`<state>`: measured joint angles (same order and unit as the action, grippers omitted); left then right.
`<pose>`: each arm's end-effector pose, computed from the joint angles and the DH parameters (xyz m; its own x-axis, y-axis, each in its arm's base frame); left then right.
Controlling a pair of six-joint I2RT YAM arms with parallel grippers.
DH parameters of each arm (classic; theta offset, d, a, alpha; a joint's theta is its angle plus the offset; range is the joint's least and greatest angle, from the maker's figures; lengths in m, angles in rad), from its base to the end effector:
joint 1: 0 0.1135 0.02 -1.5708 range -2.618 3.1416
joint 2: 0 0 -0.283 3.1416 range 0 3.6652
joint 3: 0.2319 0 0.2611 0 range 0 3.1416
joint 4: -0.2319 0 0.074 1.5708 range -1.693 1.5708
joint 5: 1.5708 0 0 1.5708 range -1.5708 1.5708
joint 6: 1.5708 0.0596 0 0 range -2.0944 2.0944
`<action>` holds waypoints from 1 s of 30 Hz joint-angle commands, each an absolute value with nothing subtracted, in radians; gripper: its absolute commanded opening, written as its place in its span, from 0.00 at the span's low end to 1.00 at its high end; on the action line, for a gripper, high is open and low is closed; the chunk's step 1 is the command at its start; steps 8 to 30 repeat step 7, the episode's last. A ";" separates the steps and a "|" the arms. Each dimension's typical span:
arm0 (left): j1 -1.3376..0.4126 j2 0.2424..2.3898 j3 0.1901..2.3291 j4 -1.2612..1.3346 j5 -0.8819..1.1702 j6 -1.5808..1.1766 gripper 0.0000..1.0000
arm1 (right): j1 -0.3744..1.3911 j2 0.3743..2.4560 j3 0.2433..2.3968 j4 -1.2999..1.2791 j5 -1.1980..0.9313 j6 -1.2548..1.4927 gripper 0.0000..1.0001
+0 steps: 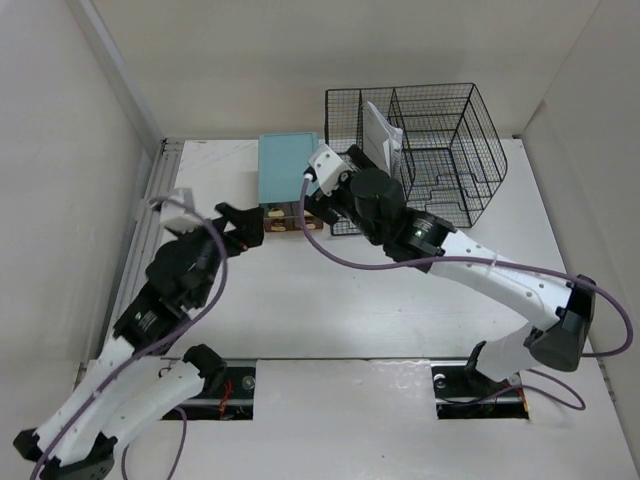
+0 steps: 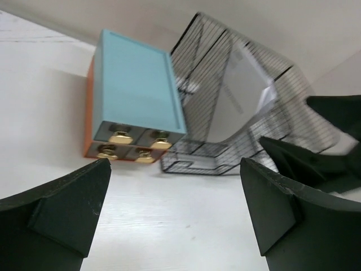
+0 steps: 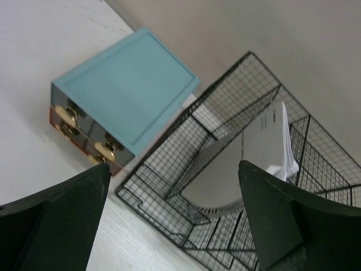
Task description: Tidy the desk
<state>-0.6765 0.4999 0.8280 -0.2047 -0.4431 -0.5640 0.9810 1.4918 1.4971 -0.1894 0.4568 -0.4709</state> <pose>0.1094 -0.0550 0.4036 -0.0439 -0.5841 -0.8105 0.2489 0.7793 -0.5751 0.2314 0.2985 0.4336 0.1382 -0.5255 -0.8395 -0.4959 0.6970 -0.5180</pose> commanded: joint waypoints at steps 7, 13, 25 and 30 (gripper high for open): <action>-0.675 0.756 0.910 -0.172 -0.422 -0.197 0.99 | 0.804 1.281 1.345 -0.143 0.333 -0.332 1.00; -0.675 0.756 0.910 -0.172 -0.422 -0.197 0.99 | 0.804 1.281 1.345 -0.143 0.333 -0.332 1.00; -0.675 0.756 0.910 -0.172 -0.422 -0.197 0.99 | 0.804 1.281 1.345 -0.143 0.333 -0.332 1.00; -0.675 0.756 0.910 -0.172 -0.422 -0.197 0.99 | 0.804 1.281 1.345 -0.143 0.333 -0.332 1.00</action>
